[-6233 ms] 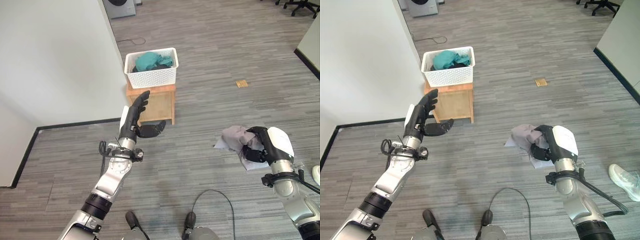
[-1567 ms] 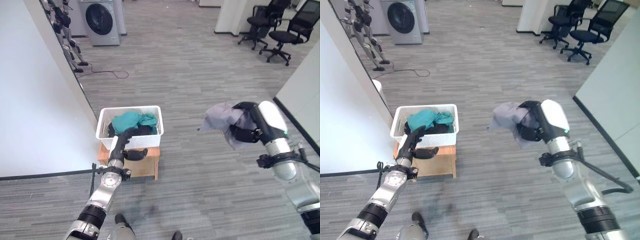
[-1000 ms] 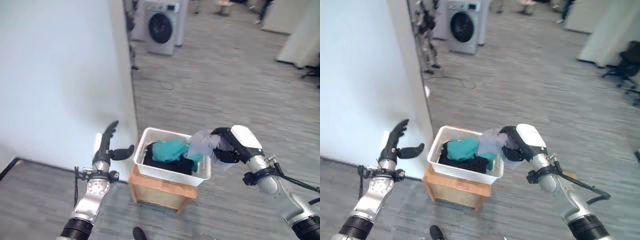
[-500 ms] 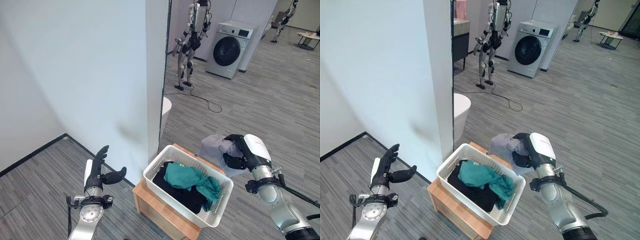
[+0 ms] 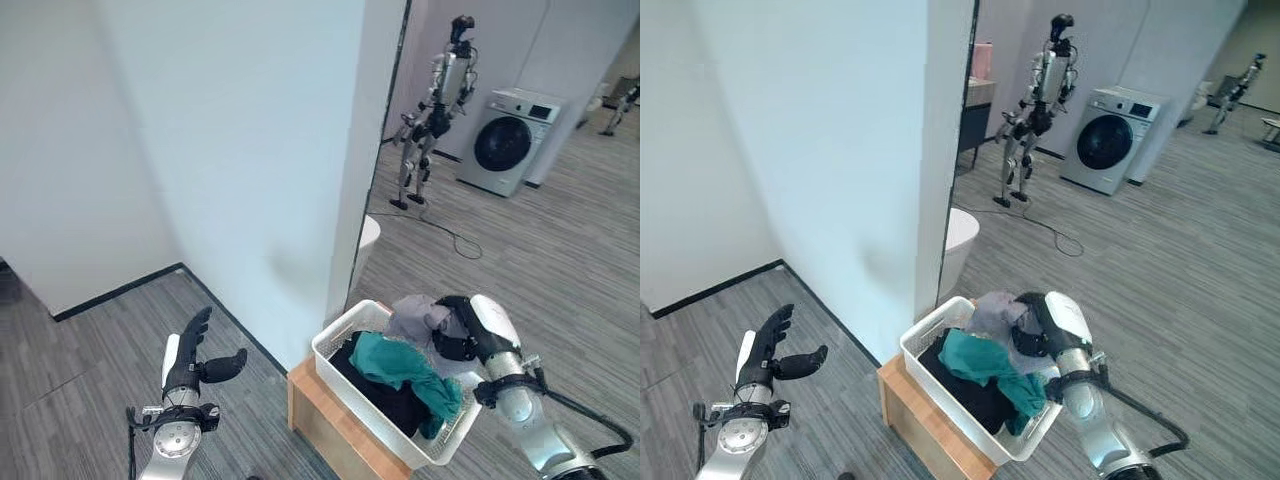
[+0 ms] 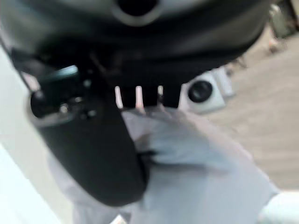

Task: Pick up bed clothes into laundry basket.

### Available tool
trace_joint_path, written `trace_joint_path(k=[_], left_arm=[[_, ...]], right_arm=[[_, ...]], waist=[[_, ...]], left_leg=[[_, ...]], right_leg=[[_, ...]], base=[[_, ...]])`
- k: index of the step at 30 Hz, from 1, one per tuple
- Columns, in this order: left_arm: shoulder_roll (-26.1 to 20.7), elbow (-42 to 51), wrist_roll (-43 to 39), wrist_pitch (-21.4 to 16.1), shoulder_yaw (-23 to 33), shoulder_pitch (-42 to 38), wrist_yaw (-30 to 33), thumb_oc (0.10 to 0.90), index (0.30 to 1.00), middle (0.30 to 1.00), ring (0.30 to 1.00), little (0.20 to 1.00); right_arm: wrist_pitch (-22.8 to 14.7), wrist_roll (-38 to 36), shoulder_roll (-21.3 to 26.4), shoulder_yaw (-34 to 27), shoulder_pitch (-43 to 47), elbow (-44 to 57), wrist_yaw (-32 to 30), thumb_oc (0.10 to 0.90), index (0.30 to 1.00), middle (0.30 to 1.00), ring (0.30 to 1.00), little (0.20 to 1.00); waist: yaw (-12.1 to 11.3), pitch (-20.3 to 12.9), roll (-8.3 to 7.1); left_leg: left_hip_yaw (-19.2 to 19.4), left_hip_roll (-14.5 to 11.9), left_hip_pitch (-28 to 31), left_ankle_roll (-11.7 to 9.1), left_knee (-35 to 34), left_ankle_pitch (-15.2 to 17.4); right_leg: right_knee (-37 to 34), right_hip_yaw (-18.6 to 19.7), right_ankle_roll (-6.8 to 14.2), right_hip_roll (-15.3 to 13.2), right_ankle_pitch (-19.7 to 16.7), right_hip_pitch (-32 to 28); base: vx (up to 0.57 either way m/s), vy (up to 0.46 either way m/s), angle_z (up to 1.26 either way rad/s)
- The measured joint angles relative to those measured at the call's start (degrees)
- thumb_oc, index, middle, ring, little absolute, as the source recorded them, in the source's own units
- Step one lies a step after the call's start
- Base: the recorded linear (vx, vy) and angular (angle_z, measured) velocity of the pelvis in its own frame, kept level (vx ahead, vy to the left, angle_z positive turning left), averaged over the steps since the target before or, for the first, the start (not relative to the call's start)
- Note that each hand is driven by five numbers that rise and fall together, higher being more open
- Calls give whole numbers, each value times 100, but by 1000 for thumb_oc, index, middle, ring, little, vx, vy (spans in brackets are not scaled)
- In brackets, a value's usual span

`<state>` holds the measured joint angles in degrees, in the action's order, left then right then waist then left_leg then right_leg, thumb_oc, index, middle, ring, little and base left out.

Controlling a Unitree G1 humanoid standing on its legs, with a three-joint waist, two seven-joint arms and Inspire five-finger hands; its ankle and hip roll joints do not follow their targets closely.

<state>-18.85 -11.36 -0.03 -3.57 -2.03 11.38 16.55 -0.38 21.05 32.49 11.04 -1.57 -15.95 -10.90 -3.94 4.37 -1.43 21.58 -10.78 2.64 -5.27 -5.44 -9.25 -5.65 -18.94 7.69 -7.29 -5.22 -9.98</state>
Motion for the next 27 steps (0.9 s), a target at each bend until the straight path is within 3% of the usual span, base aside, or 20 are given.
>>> trace_joint_path(k=[7,9,10,11,14,16,18,19,20,21,22,24,25,27], left_arm=[[-44,-177,-212,1,-30,-3,-116,800,900,900,900,900],[-67,-226,-217,-1,-40,-63,-117,800,900,900,900,900],[-63,-241,-220,2,-49,-80,-116,800,900,900,900,900],[-57,-250,-220,1,-86,-91,-117,800,900,900,900,900],[-197,-276,-221,-10,-250,-241,-117,800,900,900,900,900],[-278,-328,-222,-17,-292,-561,-109,800,900,900,900,900],[-228,-443,-229,-13,-302,-732,-101,800,900,900,900,900],[-165,-467,-231,-14,-307,-844,-99,800,900,900,900,900],[-130,-461,-242,-34,-346,-998,-84,800,900,900,900,900],[-202,-468,-257,-85,-384,-1158,-75,800,900,900,900,900],[-234,-535,-297,-142,-406,-1362,-50,800,900,900,900,900],[-183,-725,-331,-137,-492,-1570,-56,800,900,900,900,900],[-149,-795,-335,-142,-476,-1699,-59,800,900,900,900,900],[-266,-795,-334,-152,-459,-1786,-42,800,900,900,900,900]], right_arm=[[277,-332,-44,201,148,-920,-5,400,300,300,300,300],[291,-424,-34,193,269,-1020,-70,400,300,300,300,300],[320,-443,-12,195,416,-1062,-71,400,300,300,300,300],[334,-450,33,198,525,-1077,-79,400,300,300,300,300],[376,-569,21,212,778,-1112,-166,400,300,300,300,300],[395,-657,4,207,1250,-1348,-263,400,300,300,300,300],[408,-668,72,226,1629,-1361,-315,400,300,300,300,300],[408,-672,79,248,1883,-1424,-392,400,300,300,300,300],[428,-676,61,281,2004,-1556,-437,400,300,300,300,300],[420,-676,12,331,2043,-1664,-469,430,345,345,345,345],[410,-678,13,470,2306,-1895,-462,800,900,900,900,900],[431,-670,136,708,2727,-2166,-474,800,900,900,900,900],[500,-667,133,738,2803,-2270,-482,800,900,900,900,900],[461,-662,122,862,2872,-2431,-474,800,900,900,900,900]], waist=[[-86,-5,99],[-69,33,34],[-80,111,42],[-77,171,137],[-70,330,224],[-35,574,188],[-31,797,357],[-46,918,531],[-91,944,609],[-74,974,429],[-151,1079,239],[-59,1169,433],[-19,1242,397],[-67,1297,278]], left_leg=[[-17,0,-332,-22,-1,-10],[33,32,-507,-246,1,31],[45,55,-583,-410,25,-160],[70,41,-597,-432,4,-131],[53,89,-868,-376,2,-143],[111,163,-1221,-380,60,-180],[139,162,-1398,-359,261,-162],[136,192,-1447,-325,61,-175],[83,99,-1674,-452,107,-78],[148,183,-1773,-500,126,-60],[111,267,-1814,-337,122,-308],[111,126,-1567,-400,-3,-332],[111,188,-1606,-185,-6,-427],[112,201,-1566,-138,-7,-428]], right_leg=[[-1,-125,-22,3,-19,196],[-6,-184,-90,-103,-62,475],[-5,-263,-152,-187,-171,579],[-6,-282,-106,-182,-206,582],[-5,-268,18,-180,-263,824],[-8,-285,-101,-356,-374,1211],[-7,-211,-54,-423,-464,1416],[46,-125,74,-336,-520,1554],[268,-135,27,-174,-480,1690],[98,-103,-121,-265,-393,1676],[-15,-106,-147,-415,-537,1827],[-11,-111,-70,-377,-585,1936],[-14,-90,26,-439,-641,1940],[-15,-102,36,-476,-638,1886]], base=[[12,-24,12],[-47,-4,5],[-104,22,-11],[-79,17,-8],[-92,48,5],[-73,48,6],[-49,46,-28],[-20,25,-22],[0,0,0],[-21,29,9],[0,0,0],[8,28,-1],[5,24,9],[14,46,11]])
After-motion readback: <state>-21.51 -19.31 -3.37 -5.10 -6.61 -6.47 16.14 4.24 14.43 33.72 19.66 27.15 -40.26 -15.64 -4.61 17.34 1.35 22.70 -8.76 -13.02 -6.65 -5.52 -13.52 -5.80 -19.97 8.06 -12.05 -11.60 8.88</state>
